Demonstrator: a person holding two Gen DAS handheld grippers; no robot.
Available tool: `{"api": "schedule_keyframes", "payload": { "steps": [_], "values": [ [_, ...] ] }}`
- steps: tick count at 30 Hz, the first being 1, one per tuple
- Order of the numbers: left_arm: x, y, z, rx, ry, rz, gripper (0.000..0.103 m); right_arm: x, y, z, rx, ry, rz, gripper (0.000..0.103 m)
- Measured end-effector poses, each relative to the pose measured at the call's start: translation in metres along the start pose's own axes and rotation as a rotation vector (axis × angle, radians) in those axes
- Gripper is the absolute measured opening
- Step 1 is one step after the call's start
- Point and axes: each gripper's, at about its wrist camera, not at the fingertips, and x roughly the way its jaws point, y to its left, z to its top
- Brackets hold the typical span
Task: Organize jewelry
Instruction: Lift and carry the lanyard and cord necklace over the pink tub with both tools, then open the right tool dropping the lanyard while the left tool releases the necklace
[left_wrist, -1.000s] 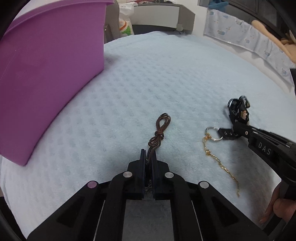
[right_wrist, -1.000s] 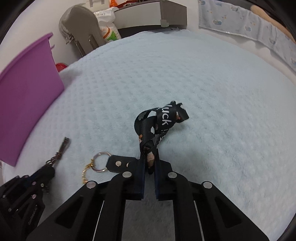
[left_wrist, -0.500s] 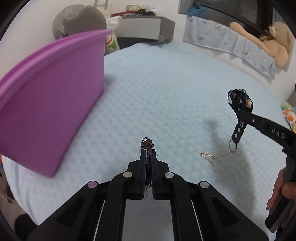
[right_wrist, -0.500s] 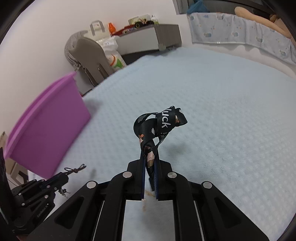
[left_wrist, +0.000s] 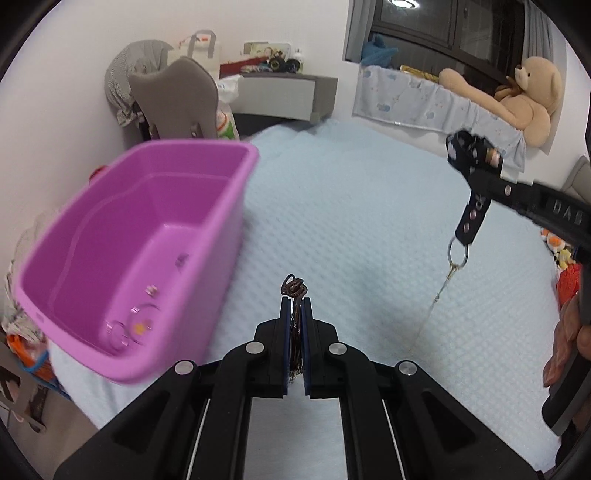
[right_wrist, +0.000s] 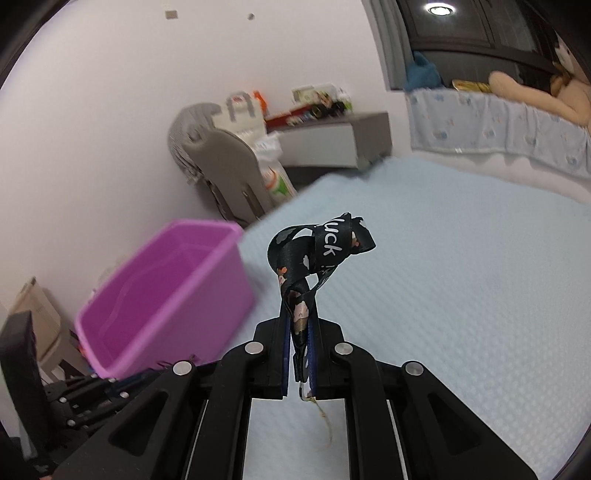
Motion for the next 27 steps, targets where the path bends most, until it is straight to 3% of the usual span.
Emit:
{"api": "schedule_keyframes", "payload": {
  "steps": [7, 13, 21, 27],
  "values": [
    [-0.04, 0.051, 0.046, -0.023, -0.033, 0.029, 0.006, -0.018, 0.067, 0.067, -0.055, -0.067, 0.062, 0.008],
    [-0.052, 0.111, 0.077, -0.11, -0.051, 0.095, 0.006, 0.001, 0.12, 0.113, -0.087, -0.072, 0.135, 0.008],
    [-0.044, 0.175, 0.094, -0.167, -0.046, 0.182, 0.006, 0.044, 0.178, 0.142, -0.119, -0.055, 0.232, 0.008],
    [-0.022, 0.203, 0.087, -0.215, -0.007, 0.202, 0.006, 0.097, 0.204, 0.13, -0.15, 0.033, 0.247, 0.008]
  ]
}}
